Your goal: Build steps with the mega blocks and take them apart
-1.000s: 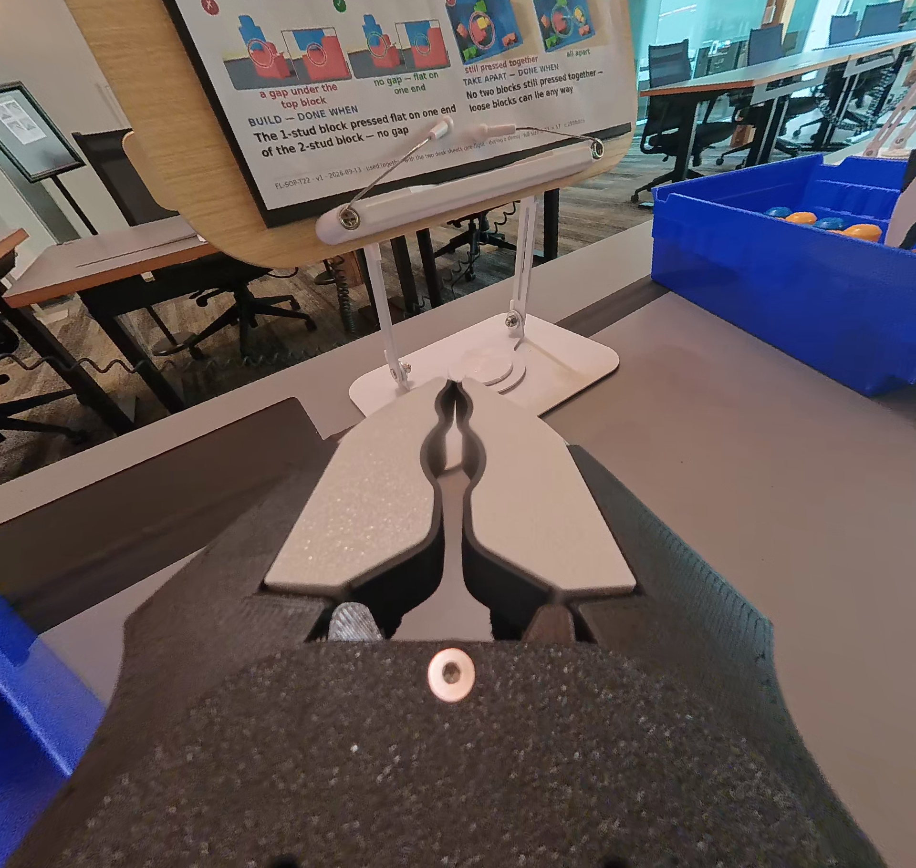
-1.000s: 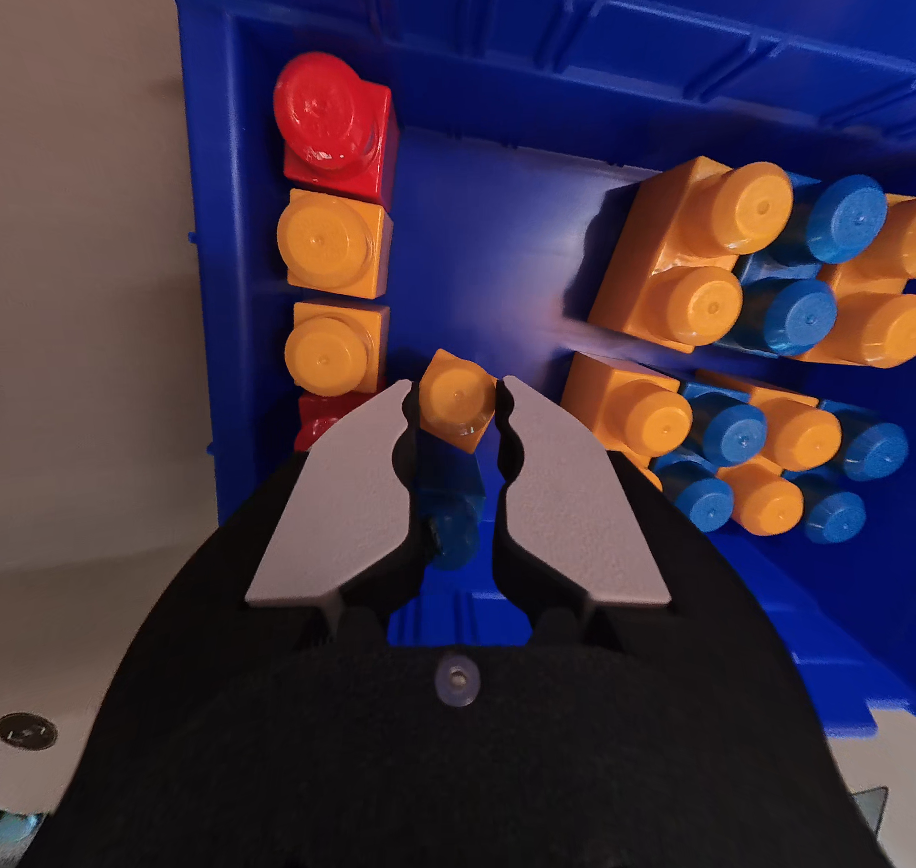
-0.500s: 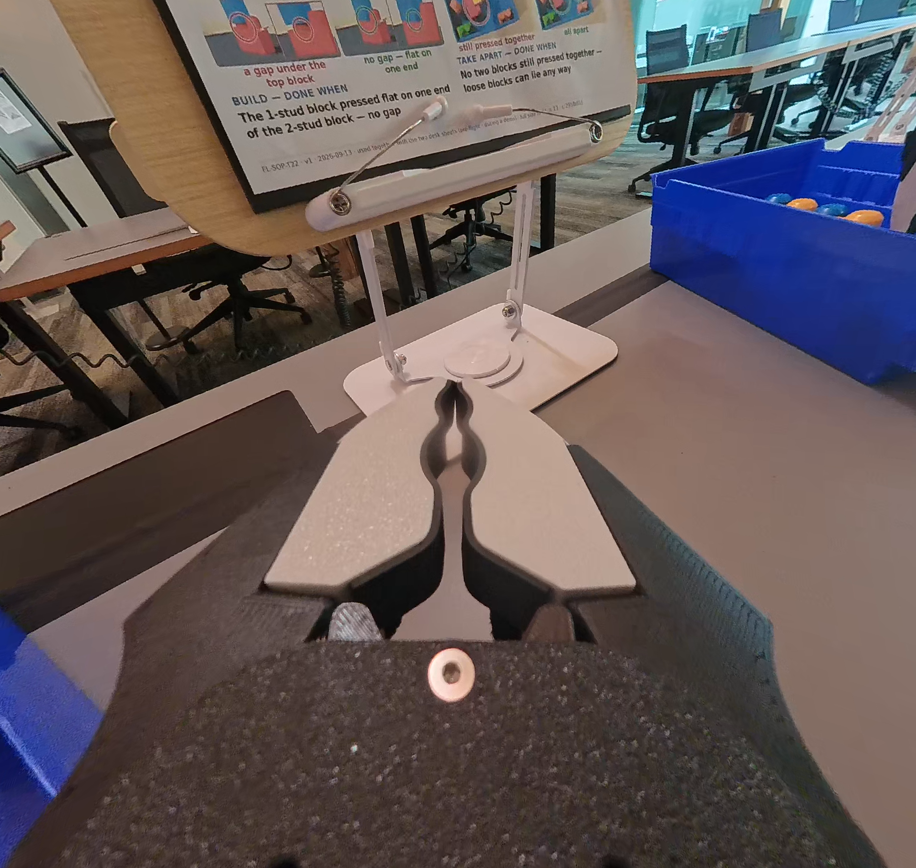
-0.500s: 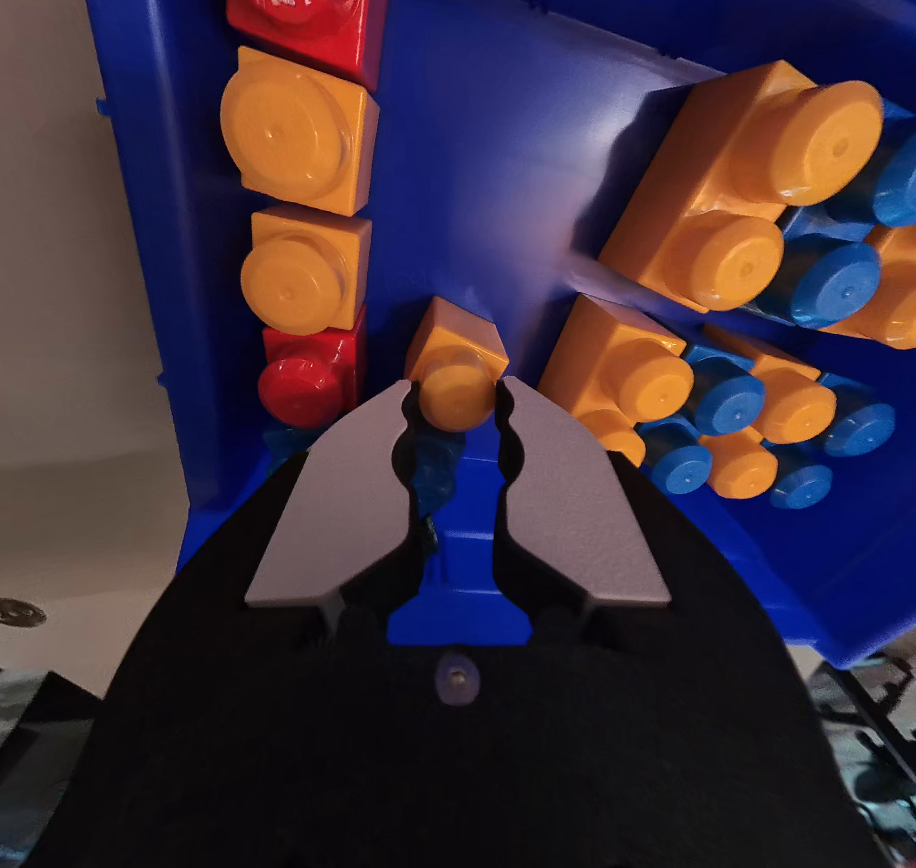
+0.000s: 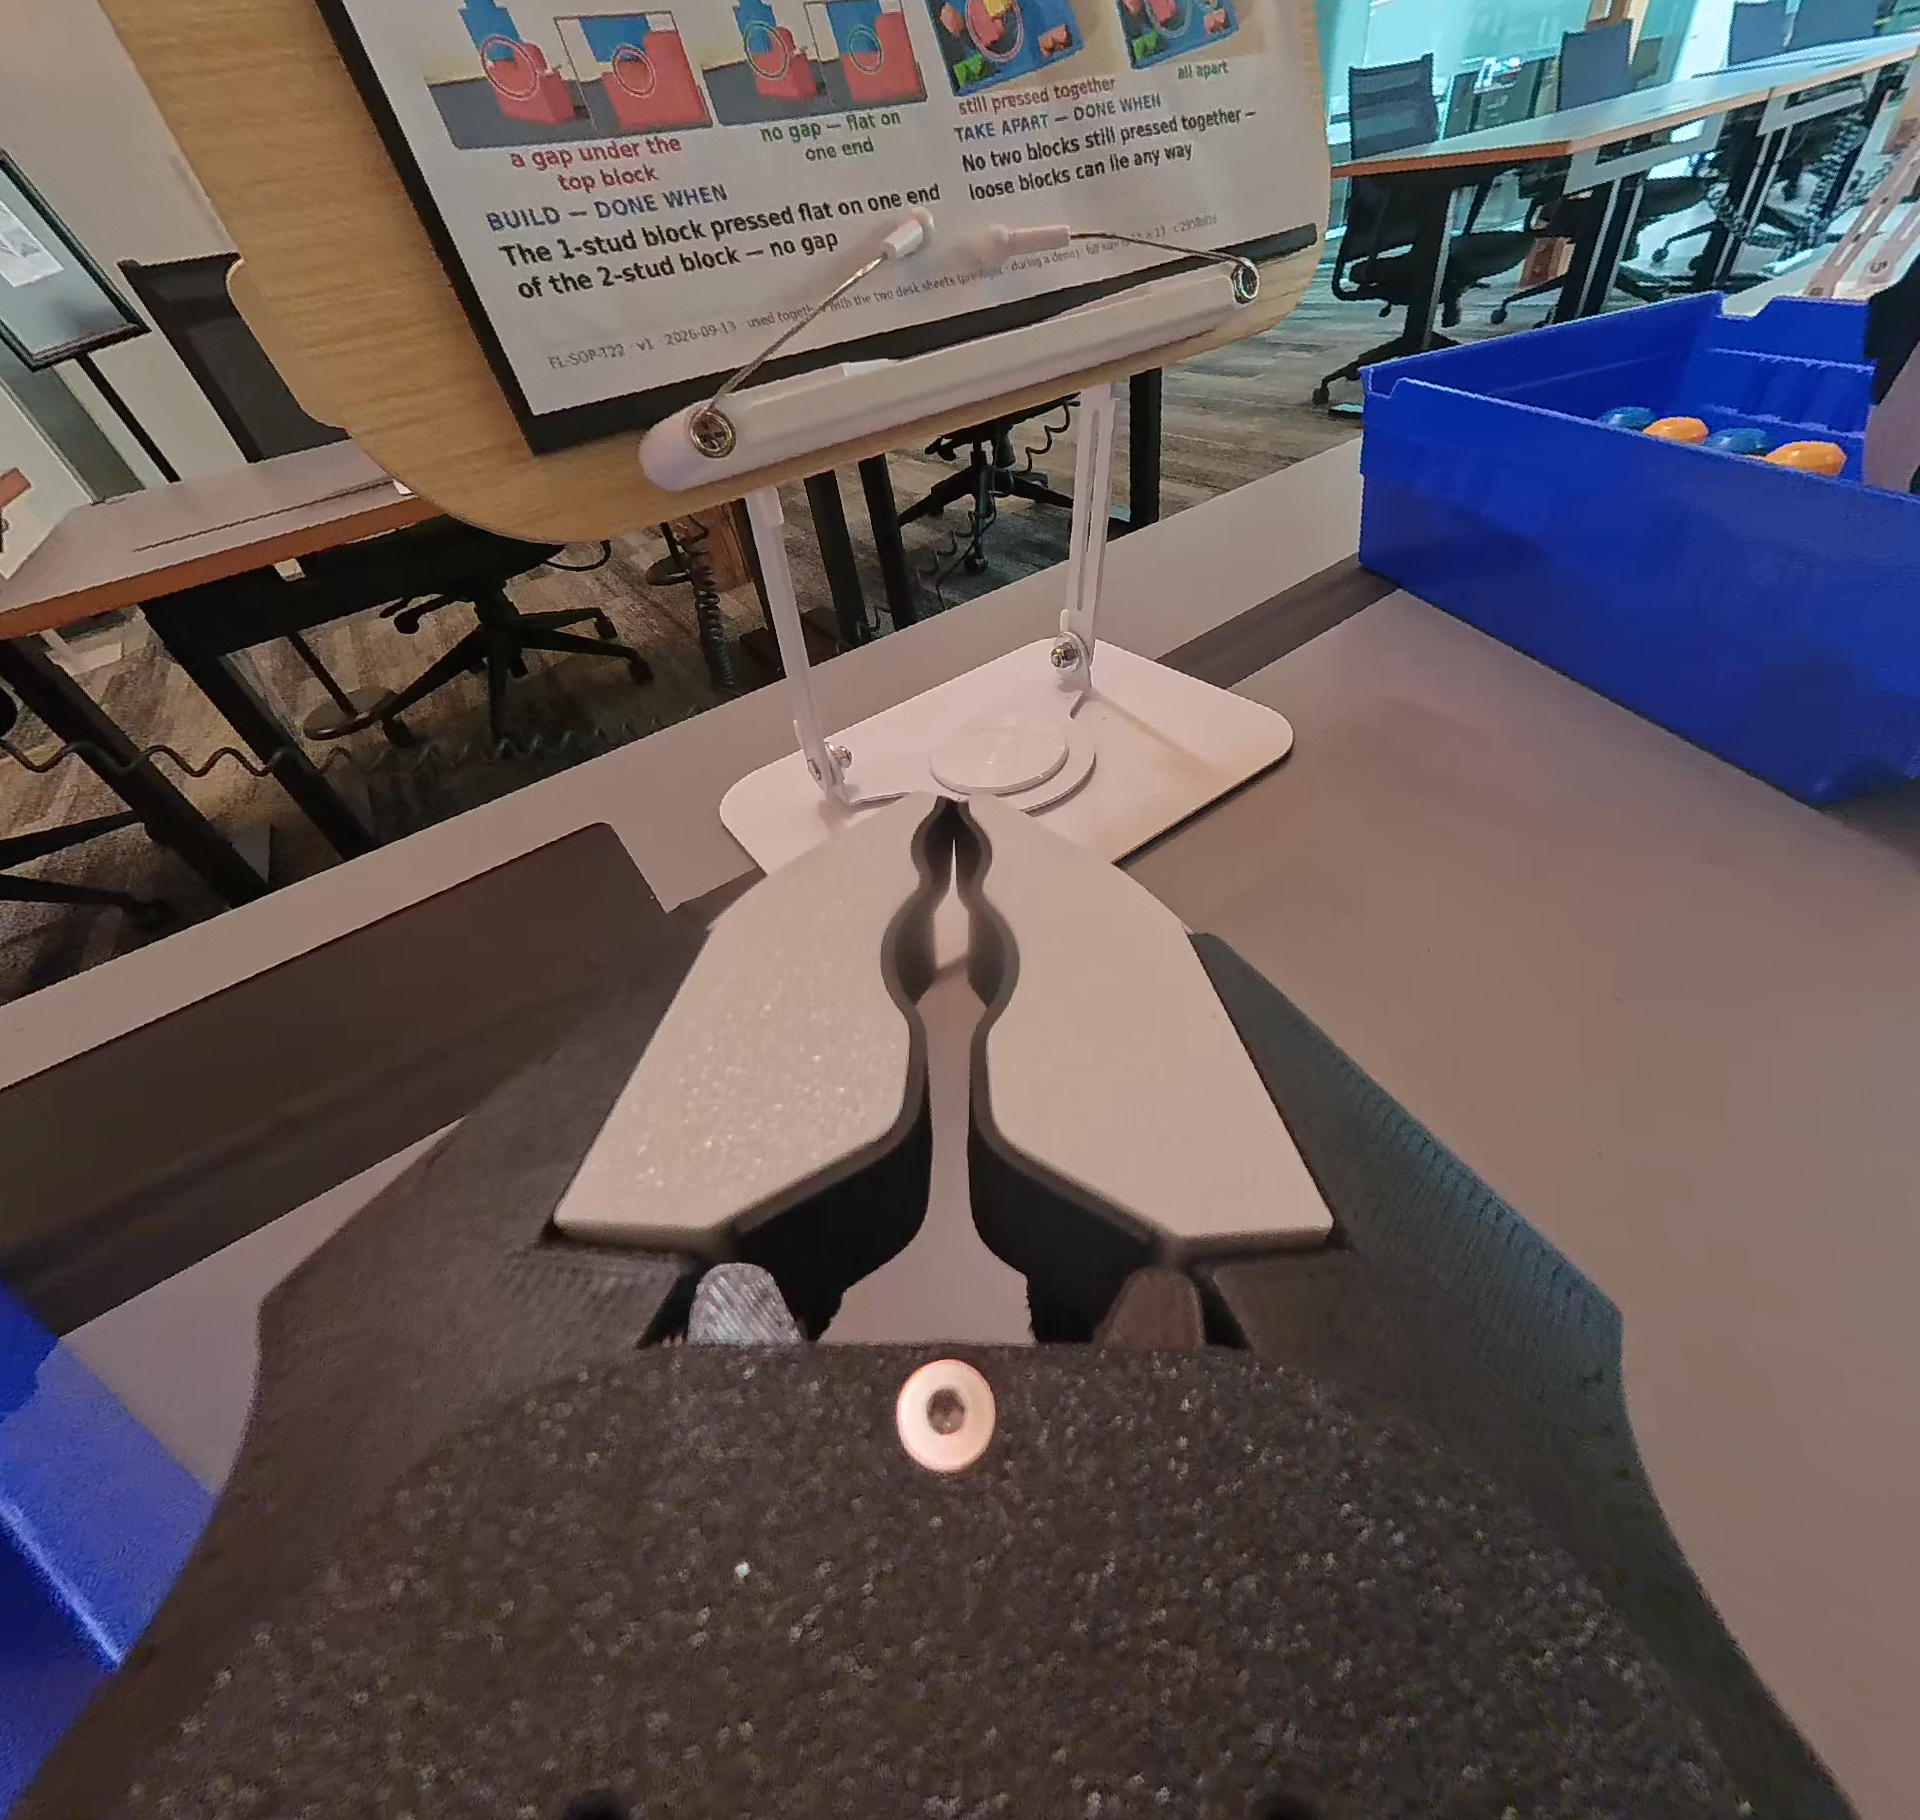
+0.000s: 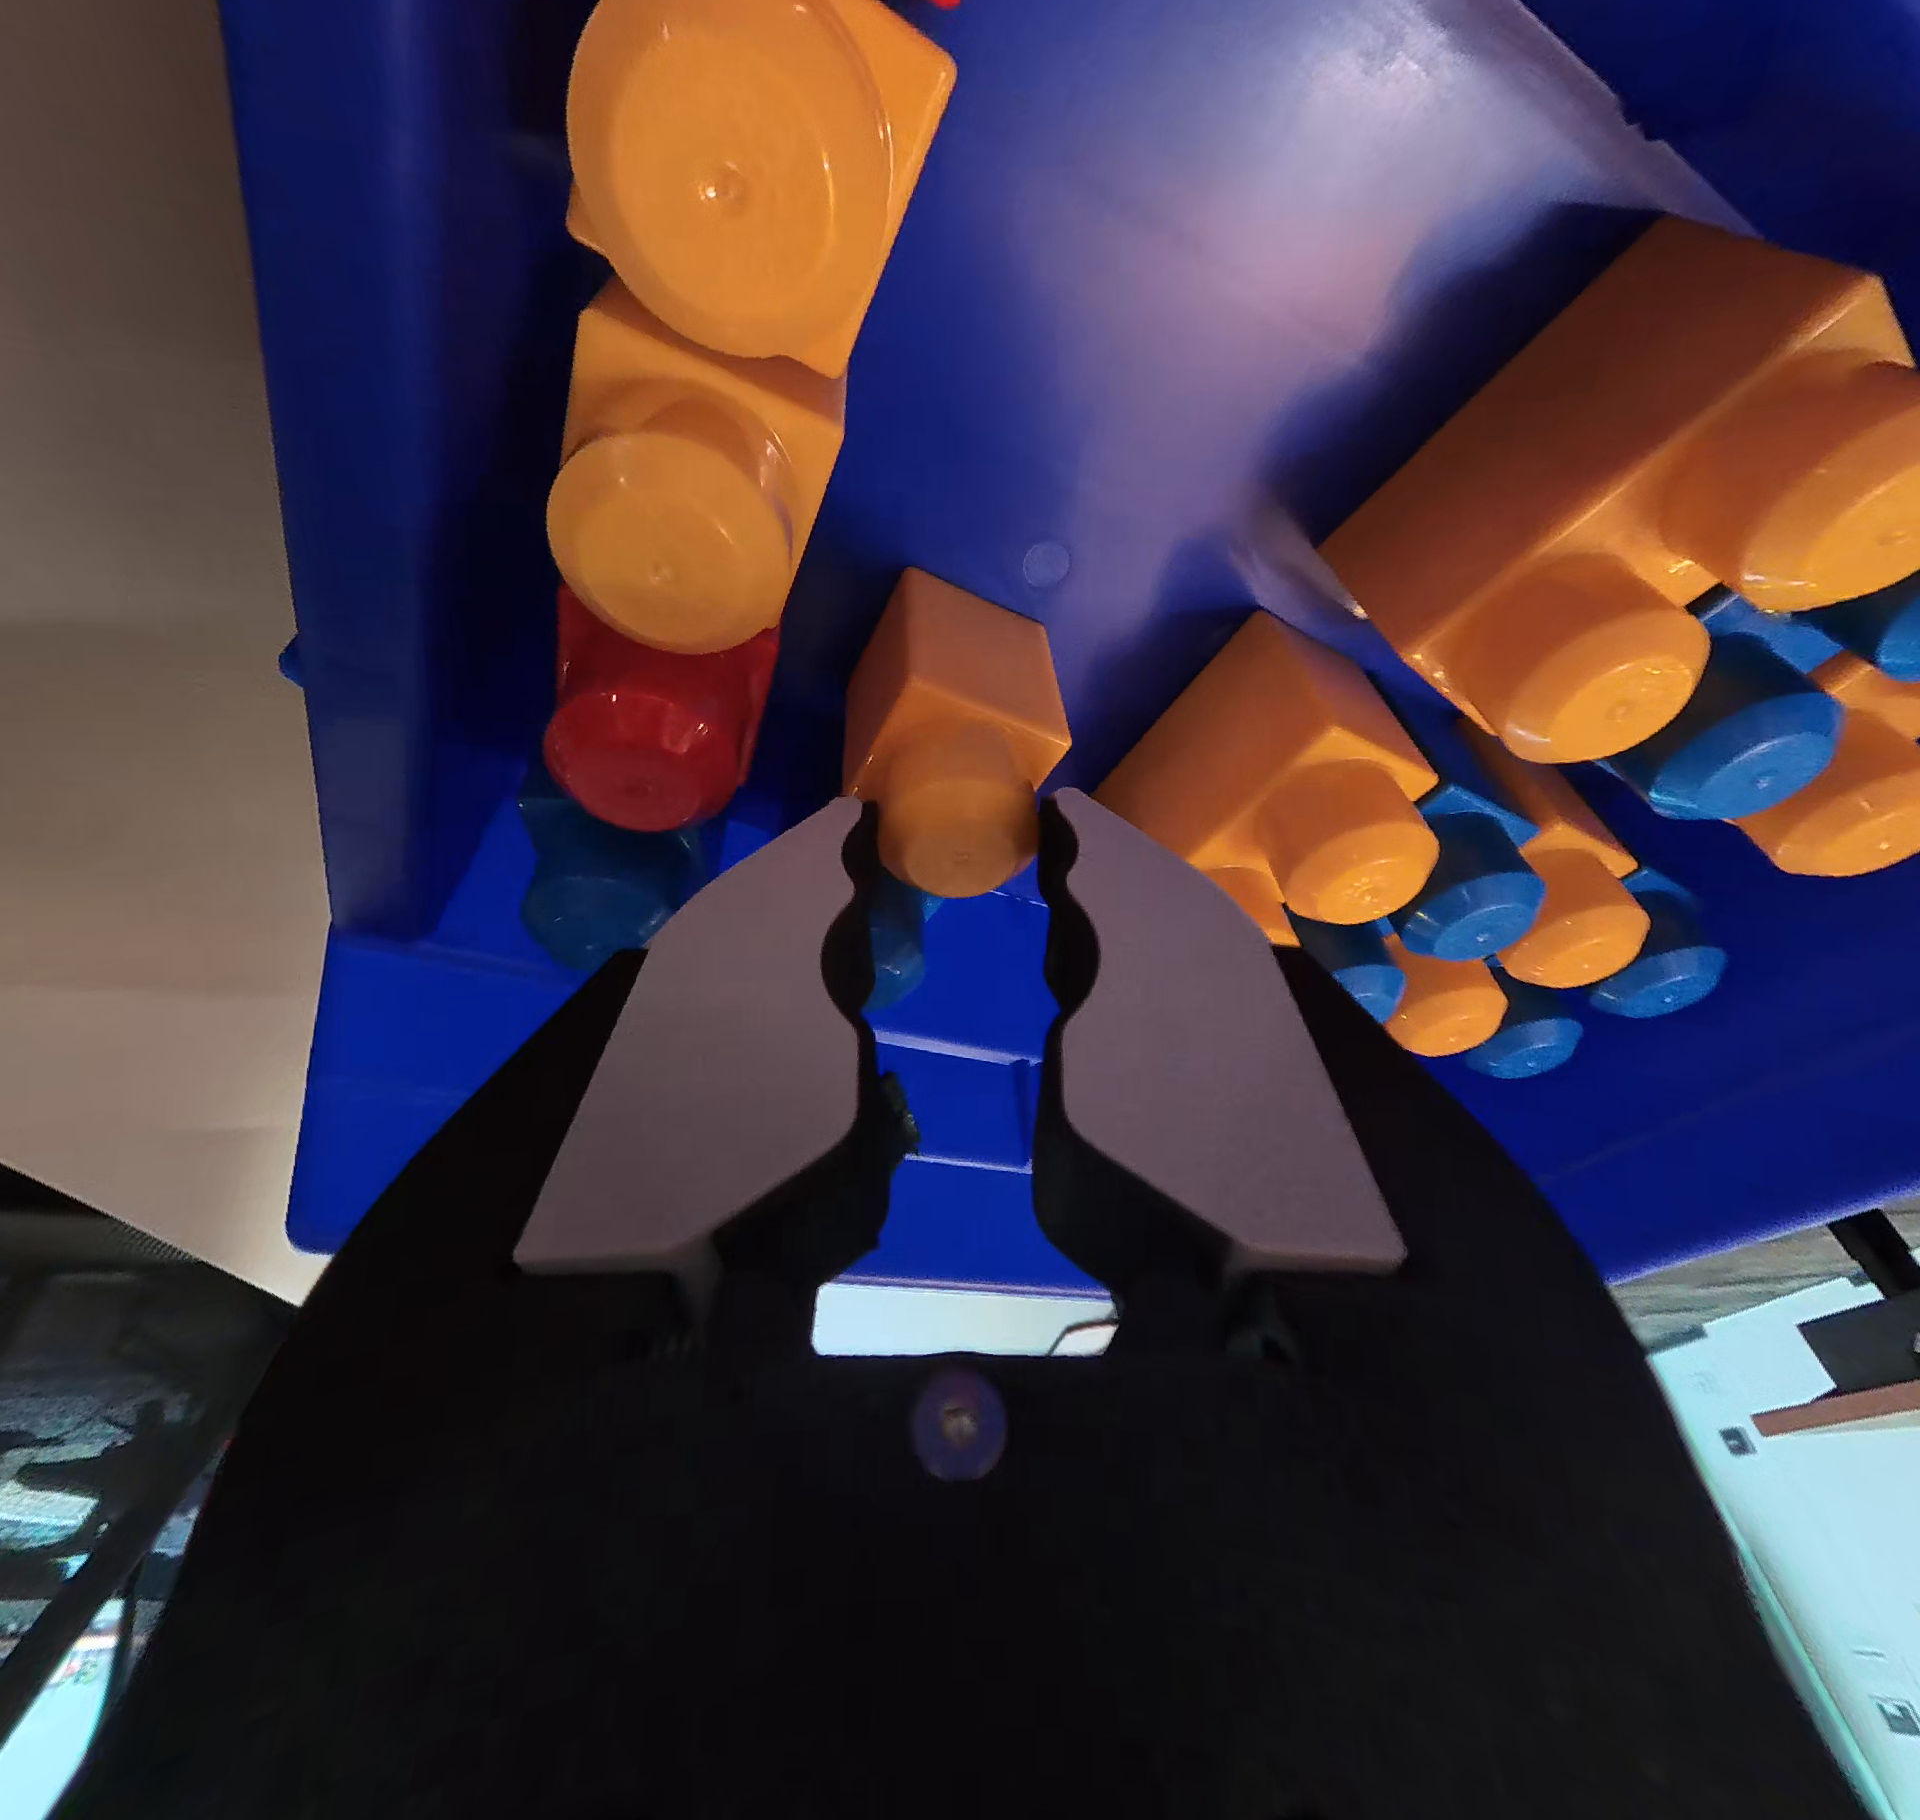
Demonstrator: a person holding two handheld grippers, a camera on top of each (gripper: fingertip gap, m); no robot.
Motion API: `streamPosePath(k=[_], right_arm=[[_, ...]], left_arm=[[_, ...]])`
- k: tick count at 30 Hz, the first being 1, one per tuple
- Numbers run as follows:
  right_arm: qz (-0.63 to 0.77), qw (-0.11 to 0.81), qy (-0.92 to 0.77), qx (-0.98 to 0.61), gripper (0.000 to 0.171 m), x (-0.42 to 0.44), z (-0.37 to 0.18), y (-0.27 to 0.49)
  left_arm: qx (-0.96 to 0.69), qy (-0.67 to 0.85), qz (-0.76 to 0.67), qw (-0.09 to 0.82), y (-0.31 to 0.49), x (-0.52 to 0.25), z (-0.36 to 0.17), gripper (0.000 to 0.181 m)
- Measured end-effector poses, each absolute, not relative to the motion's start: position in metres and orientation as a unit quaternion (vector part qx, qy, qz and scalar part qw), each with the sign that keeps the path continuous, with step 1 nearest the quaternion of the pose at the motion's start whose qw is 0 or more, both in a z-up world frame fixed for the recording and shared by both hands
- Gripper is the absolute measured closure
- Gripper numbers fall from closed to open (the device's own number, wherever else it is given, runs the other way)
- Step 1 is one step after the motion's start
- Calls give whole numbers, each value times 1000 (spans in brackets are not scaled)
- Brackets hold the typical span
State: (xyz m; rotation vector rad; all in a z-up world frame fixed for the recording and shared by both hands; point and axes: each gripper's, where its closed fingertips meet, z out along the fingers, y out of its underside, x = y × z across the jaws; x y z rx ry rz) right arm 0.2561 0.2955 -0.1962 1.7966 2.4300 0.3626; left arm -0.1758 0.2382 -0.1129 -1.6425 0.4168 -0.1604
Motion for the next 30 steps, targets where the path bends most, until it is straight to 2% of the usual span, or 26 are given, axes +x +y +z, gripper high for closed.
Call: streamPosePath(k=[6, 9, 12, 22, 30], right_arm=[[120, 46, 787, 603, 141, 257, -196, 294], [116, 42, 780, 614, 132, 256, -193, 292], [101, 10, 776, 622, 130, 246, -180, 292], [-4, -244, 719, 651, 131, 133, -102, 289], [-102, -433, 583, 680, 144, 39, -70, 280]], left_arm=[[-726, 185, -70, 658, 238, -175, -114, 181], [-726, 186, -69, 658, 238, -175, -114, 181], [-727, 185, -69, 658, 238, -176, -114, 181], [-725, 185, -69, 660, 238, -175, -113, 181], [-723, 182, -69, 663, 237, -177, -110, 181]])
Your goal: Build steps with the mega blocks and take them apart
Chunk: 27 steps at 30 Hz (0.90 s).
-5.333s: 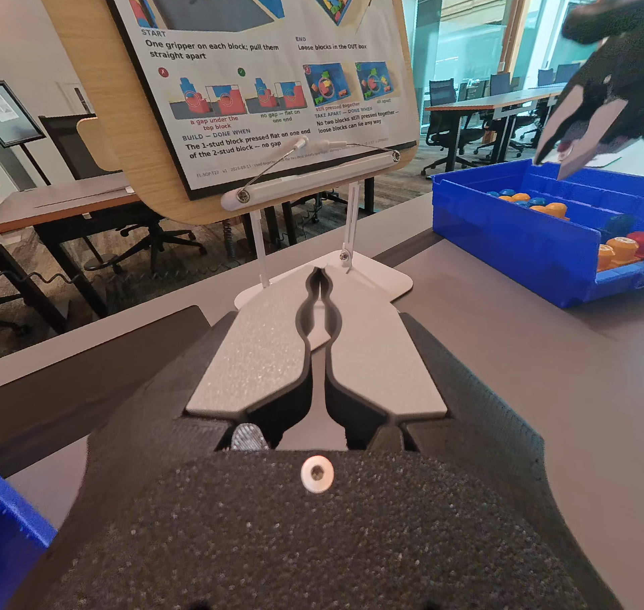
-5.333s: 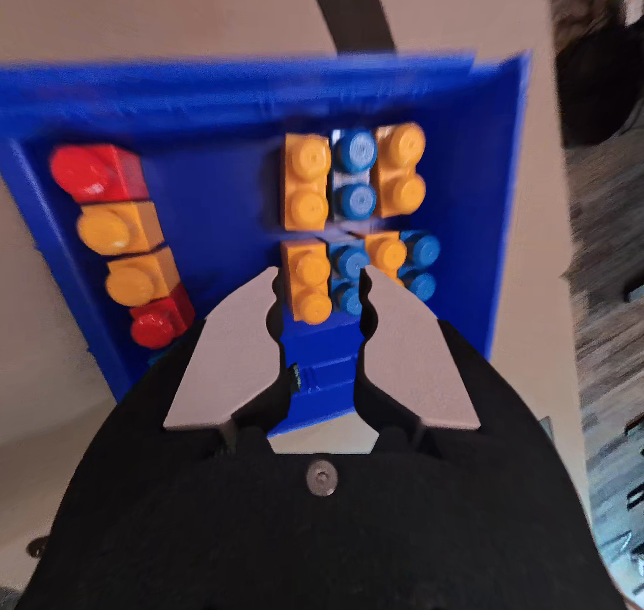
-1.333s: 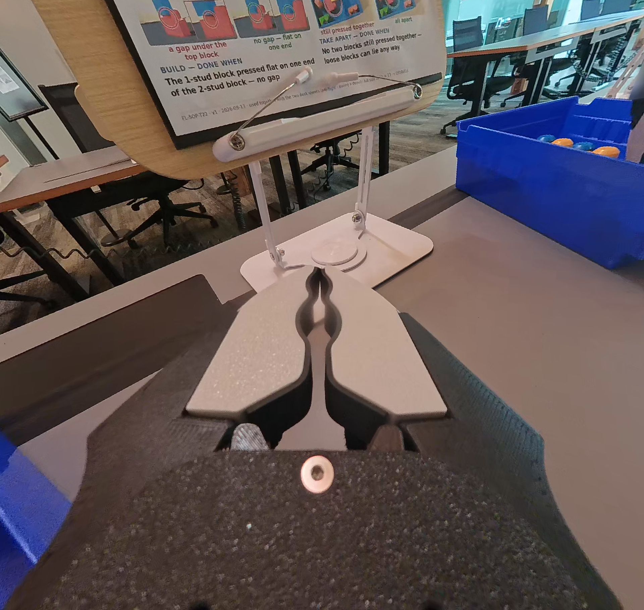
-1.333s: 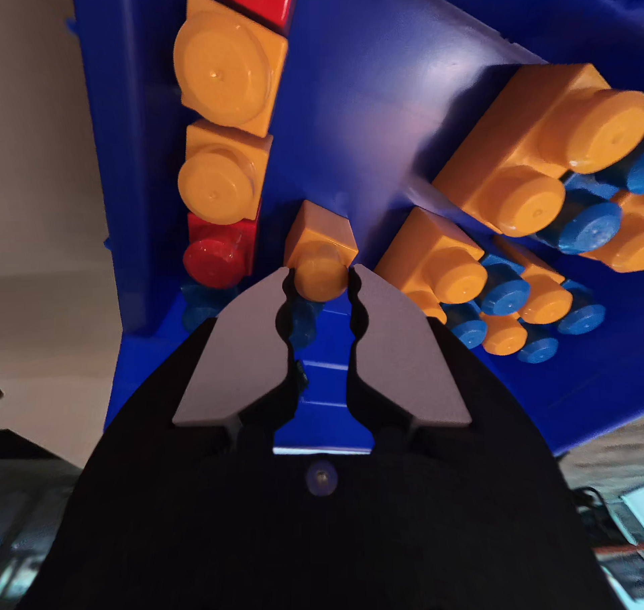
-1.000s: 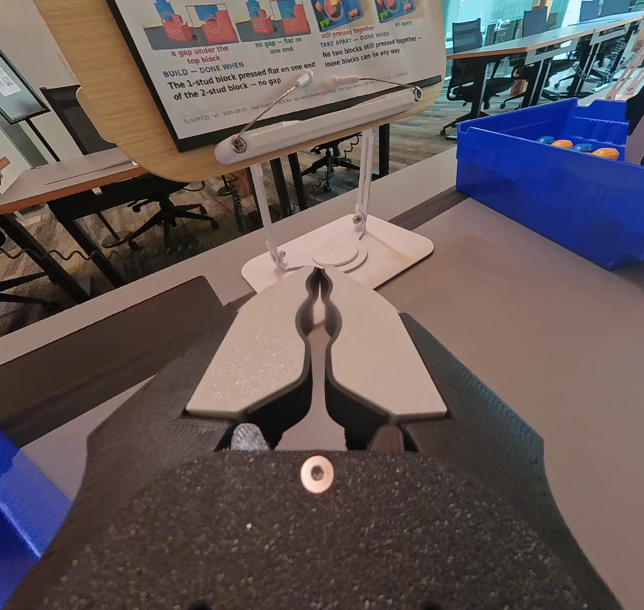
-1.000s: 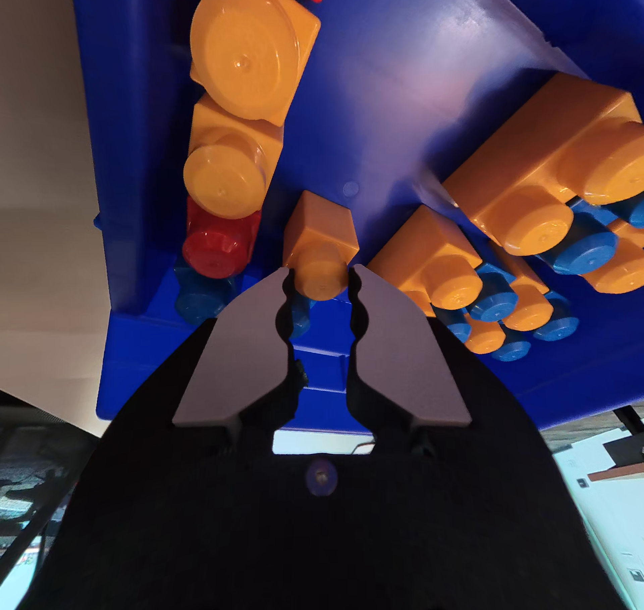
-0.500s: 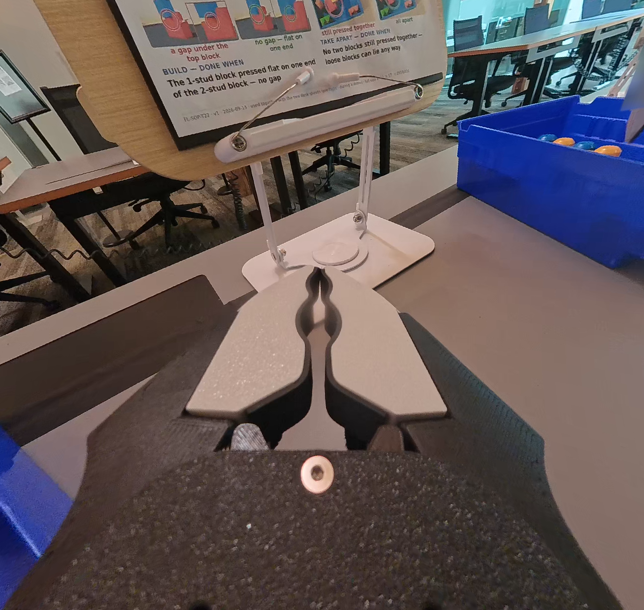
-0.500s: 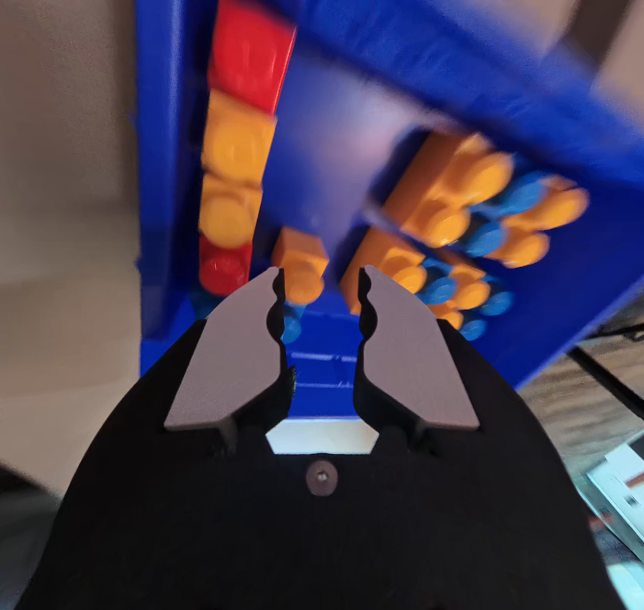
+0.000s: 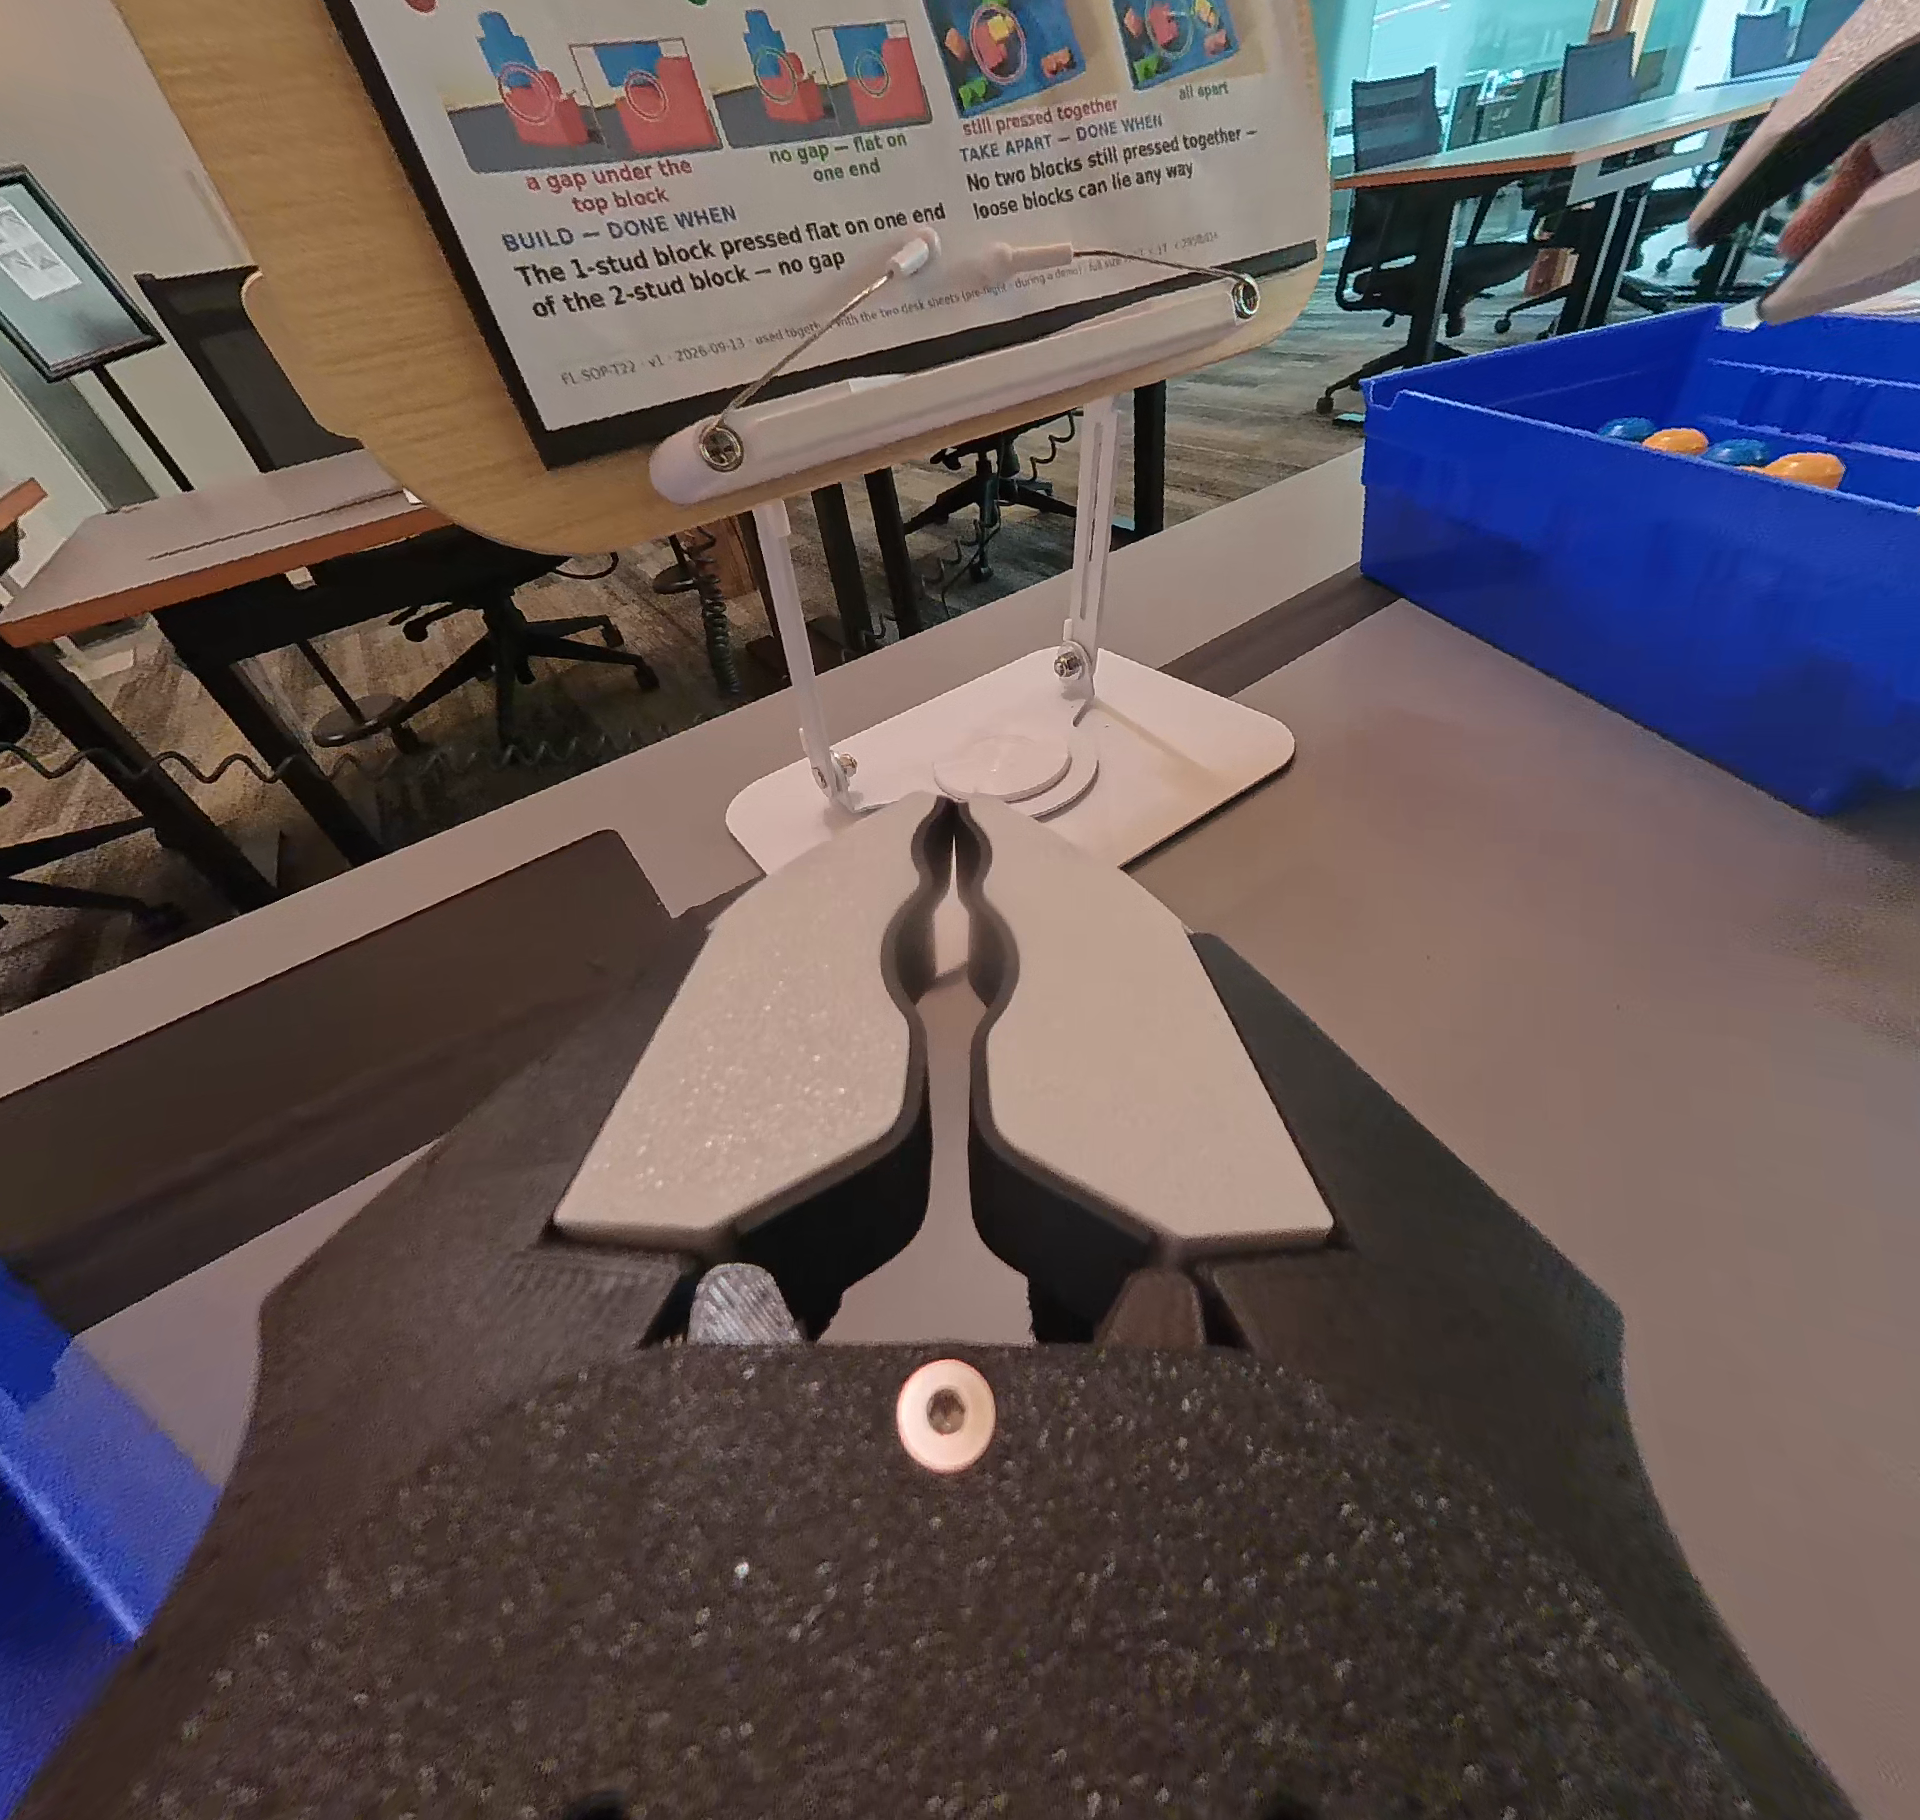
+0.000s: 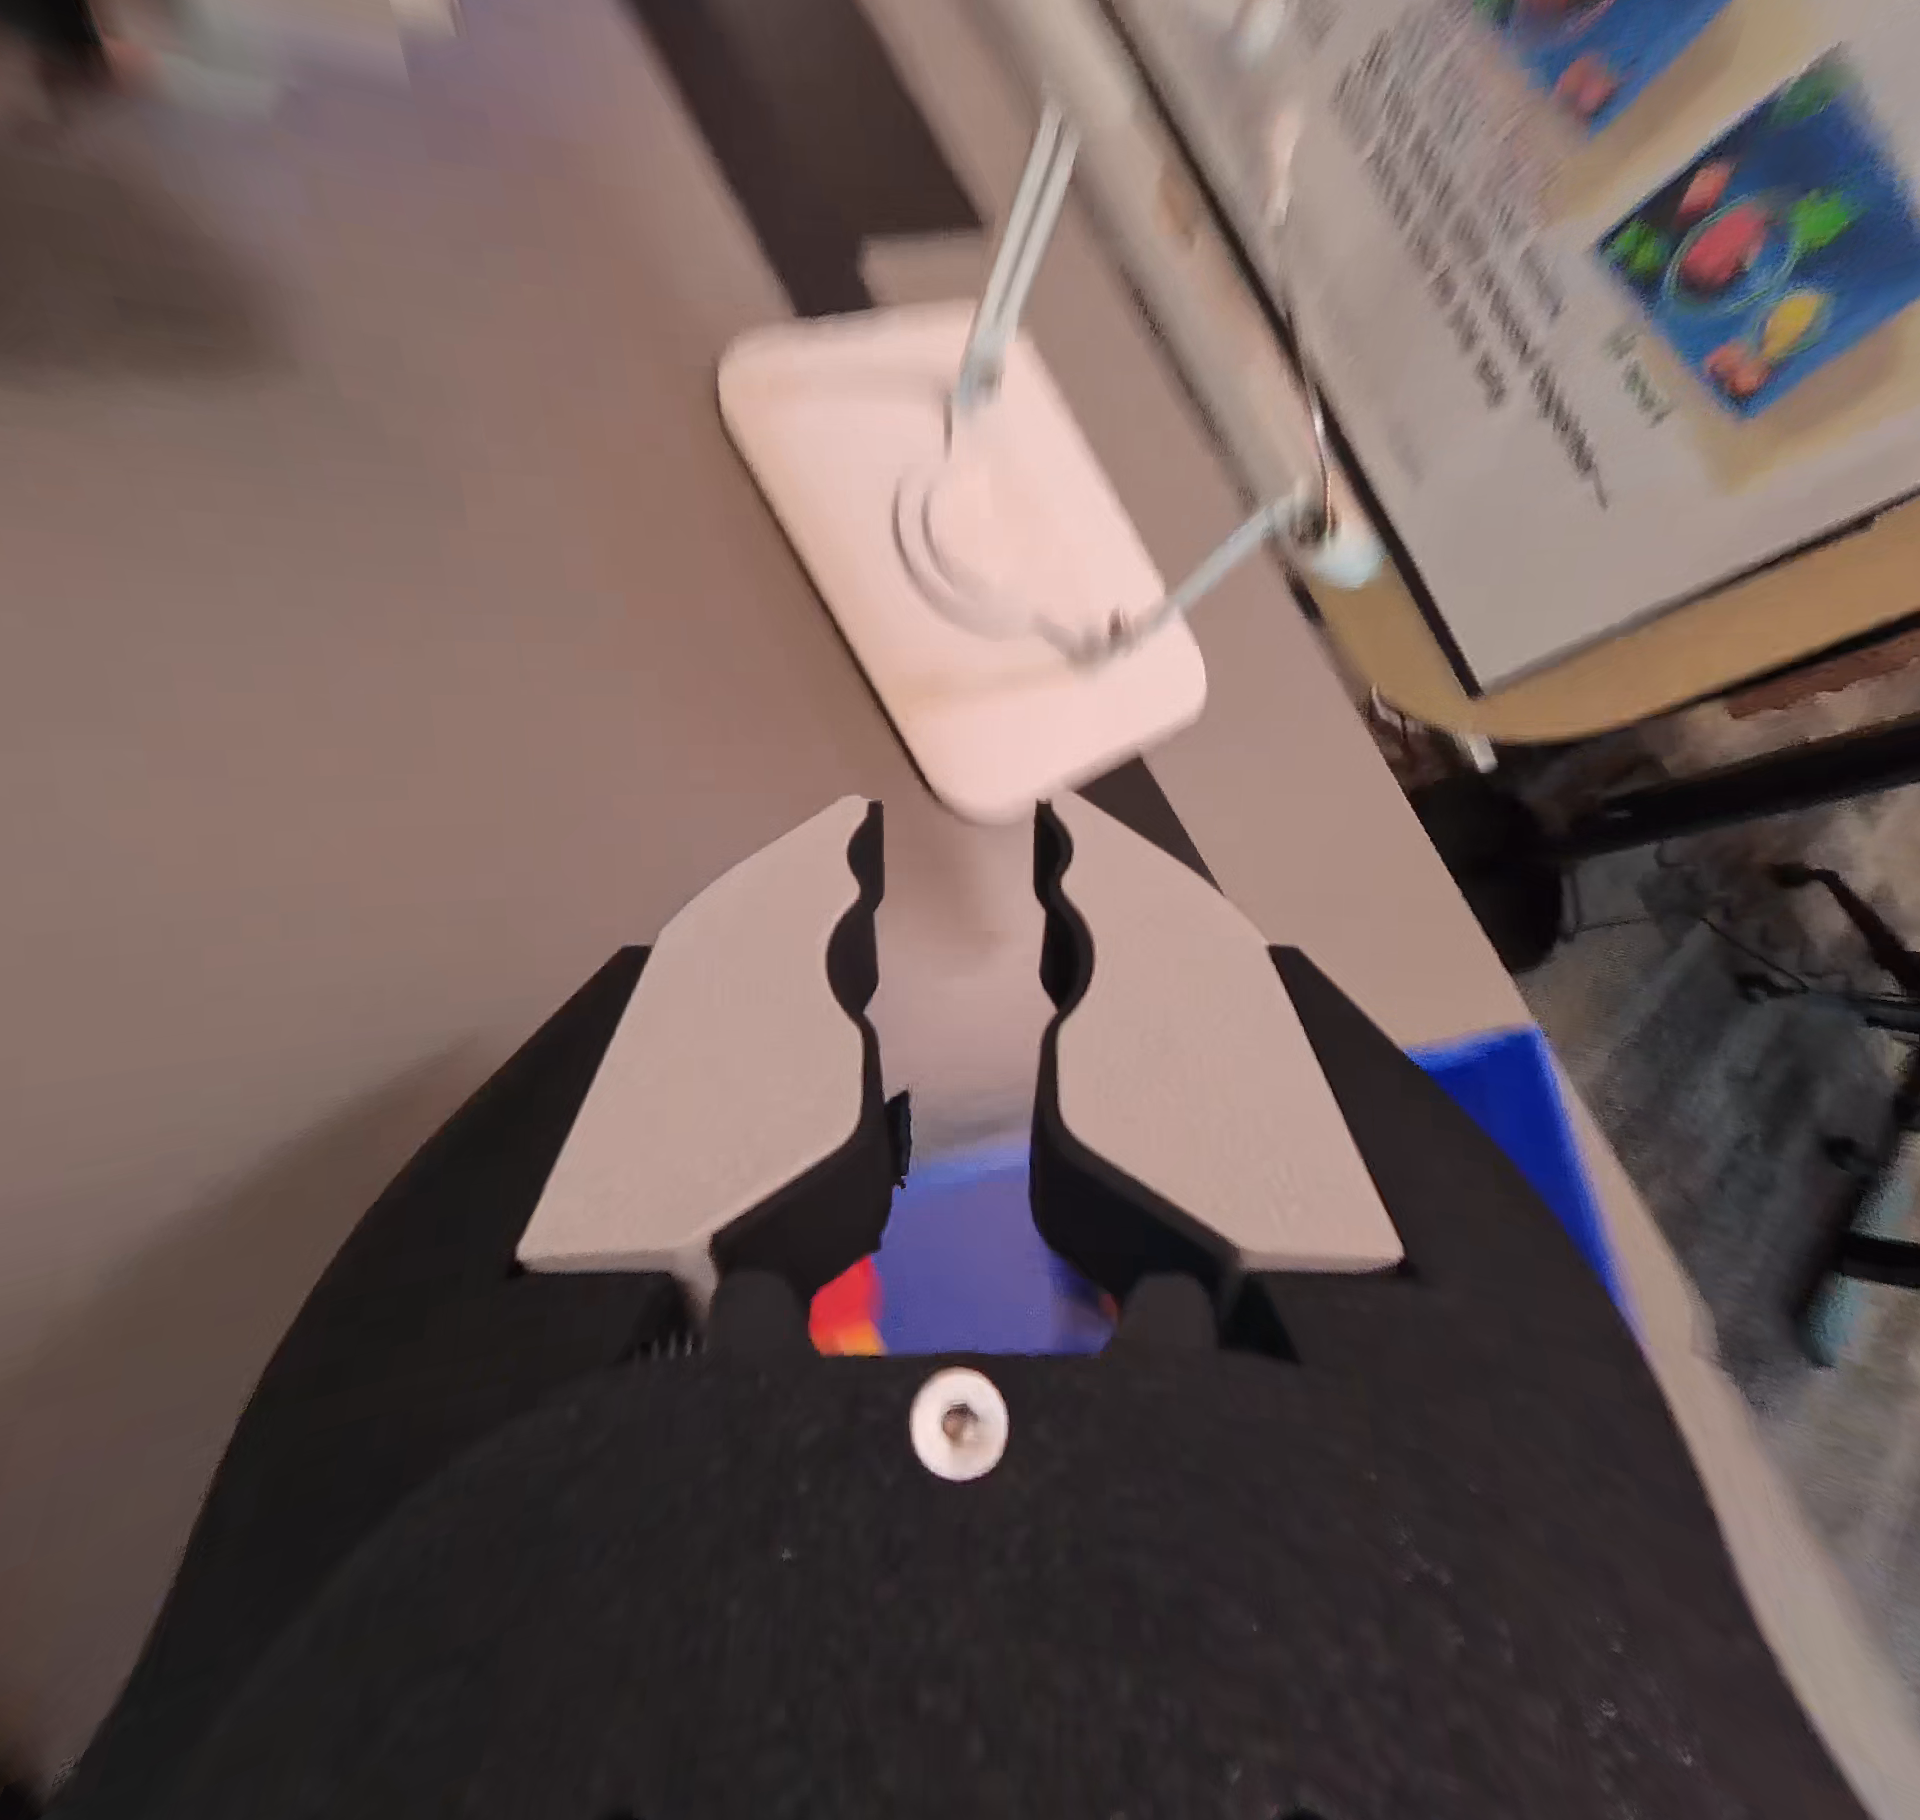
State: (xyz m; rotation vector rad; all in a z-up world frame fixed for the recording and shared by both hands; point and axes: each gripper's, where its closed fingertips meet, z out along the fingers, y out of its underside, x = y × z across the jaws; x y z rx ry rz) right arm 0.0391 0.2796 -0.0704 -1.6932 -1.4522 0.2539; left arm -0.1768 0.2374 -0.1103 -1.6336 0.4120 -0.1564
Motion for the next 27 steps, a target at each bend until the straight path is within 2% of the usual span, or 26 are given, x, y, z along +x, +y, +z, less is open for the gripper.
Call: streamPosePath(k=[8, 20, 27], right_arm=[[208, 516, -415, -720, 151, -11, -79, 268], [188, 595, -258, -737, 159, -16, -124, 261], [166, 615, -244, -731, 171, -8, -139, 267]], left_arm=[[-717, 175, -67, 671, 236, -180, -104, 181], [-710, 165, -63, 681, 235, -182, -96, 181], [-677, 132, -81, 720, 218, -190, -42, 181]])
